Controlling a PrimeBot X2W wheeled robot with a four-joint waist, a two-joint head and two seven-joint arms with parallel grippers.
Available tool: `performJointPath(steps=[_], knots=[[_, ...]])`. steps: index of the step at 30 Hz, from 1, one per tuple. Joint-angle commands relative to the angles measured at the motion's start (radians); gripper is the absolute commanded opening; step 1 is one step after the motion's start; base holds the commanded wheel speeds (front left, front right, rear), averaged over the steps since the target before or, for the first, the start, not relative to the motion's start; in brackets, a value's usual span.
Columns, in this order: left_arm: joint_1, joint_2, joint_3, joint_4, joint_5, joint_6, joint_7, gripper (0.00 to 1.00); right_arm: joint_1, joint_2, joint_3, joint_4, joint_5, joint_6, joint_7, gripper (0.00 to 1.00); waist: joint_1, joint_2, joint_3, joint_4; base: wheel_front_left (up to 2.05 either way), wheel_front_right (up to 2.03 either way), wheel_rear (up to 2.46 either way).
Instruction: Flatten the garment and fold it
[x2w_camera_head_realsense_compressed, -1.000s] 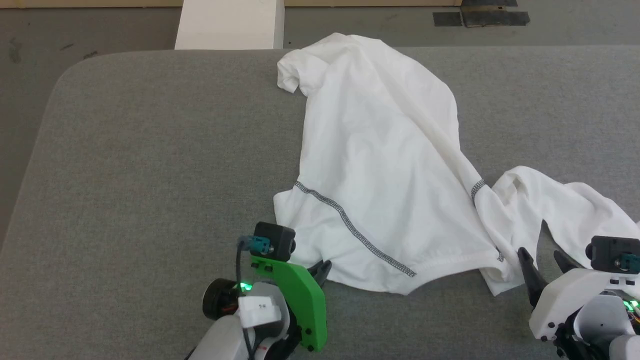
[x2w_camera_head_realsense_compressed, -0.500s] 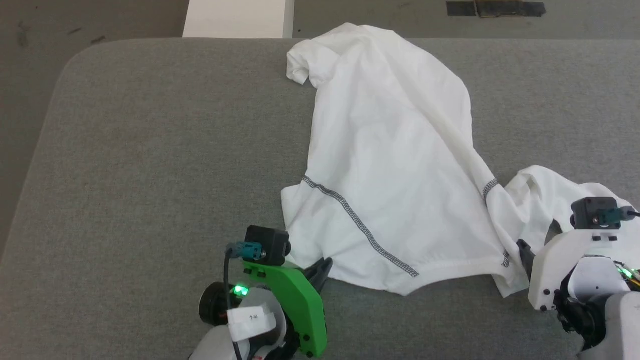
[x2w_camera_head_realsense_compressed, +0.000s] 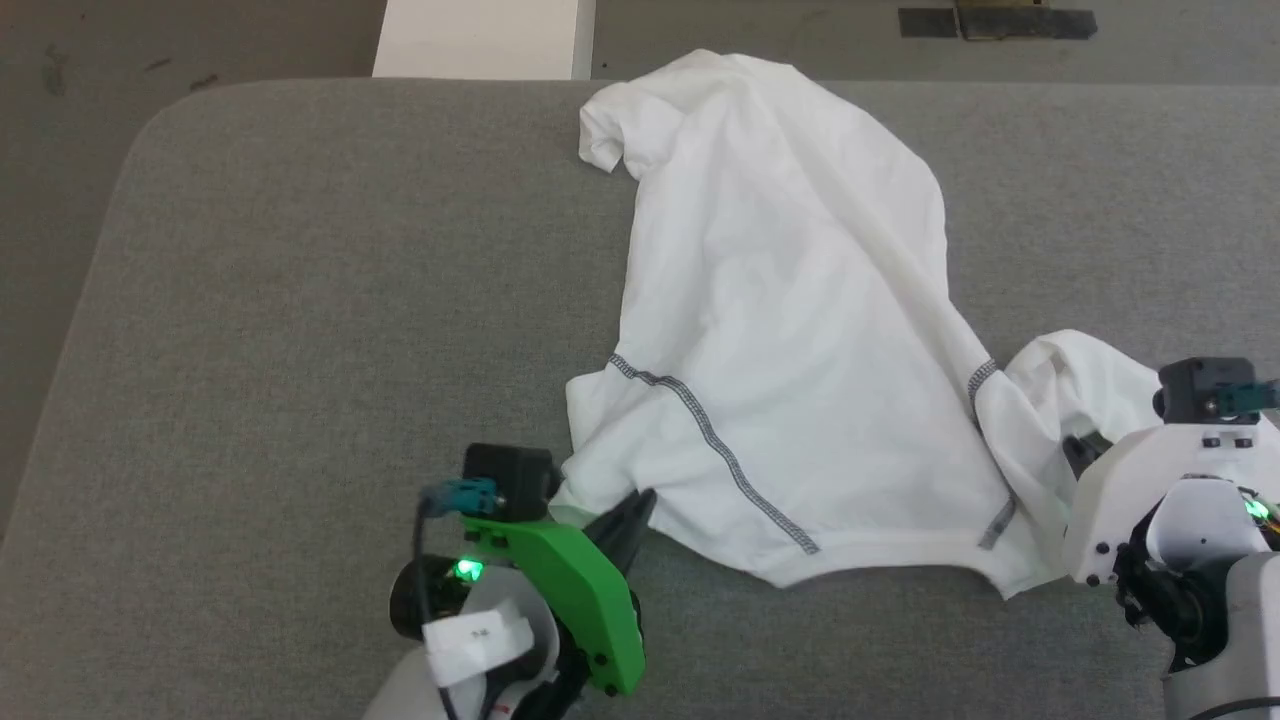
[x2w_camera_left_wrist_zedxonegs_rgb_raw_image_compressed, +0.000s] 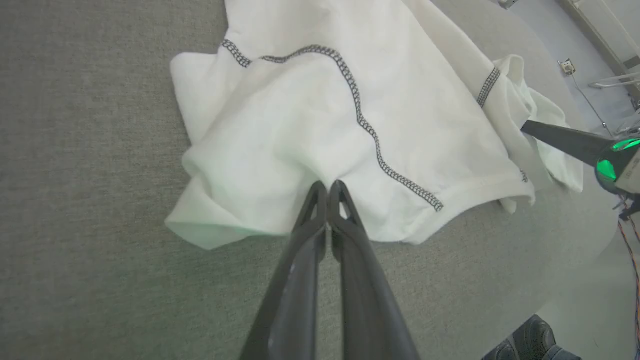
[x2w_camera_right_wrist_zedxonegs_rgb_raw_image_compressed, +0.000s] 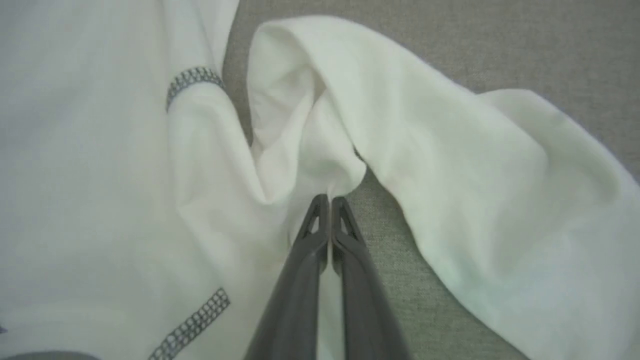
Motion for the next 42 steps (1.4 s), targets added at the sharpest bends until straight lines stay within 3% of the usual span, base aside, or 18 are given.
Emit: performJointPath(steps=[1, 9, 17, 26, 35, 42], knots=[[-0.003, -0.006, 0.015, -0.012, -0.020, 0.006, -0.019, 0.00, -0.012, 0.000, 0.004, -0.022, 0.039, -0.001, -0.005, 0.00, 0.0000, 0.0000, -0.020, -0.011, 0.00, 0.00, 0.00], [-0.098, -0.025, 0.145, -0.109, -0.165, -0.010, -0.099, 0.00, -0.104, 0.018, -0.007, -0.199, 0.352, -0.001, 0.093, 0.00, 0.0000, 0.0000, -0.090, -0.038, 0.00, 0.00, 0.00], [-0.415, 0.008, 0.271, -0.134, -0.234, -0.019, -0.060, 0.00, -0.364, 0.030, -0.085, -0.275, 0.534, -0.001, 0.251, 0.00, 0.0000, 0.0000, -0.136, -0.041, 0.00, 0.00, 0.00], [-0.727, 0.110, 0.340, 0.008, -0.198, 0.002, 0.012, 0.00, -0.665, 0.035, -0.178, -0.203, 0.471, -0.001, 0.312, 0.00, 0.0000, 0.0000, -0.156, -0.033, 0.00, 0.00, 0.00], [-0.896, 0.203, 0.311, 0.196, -0.112, 0.008, 0.078, 0.00, -0.836, 0.037, -0.209, -0.065, 0.382, -0.001, 0.271, 0.00, 0.0000, 0.0000, -0.138, -0.033, 0.00, 0.00, 0.00], [-1.013, 0.245, 0.265, 0.328, -0.043, 0.010, 0.114, 0.00, -0.946, 0.038, -0.205, 0.031, 0.285, -0.001, 0.248, 0.00, 0.0000, 0.0000, -0.046, -0.040, 0.00, 0.00, 0.00]])
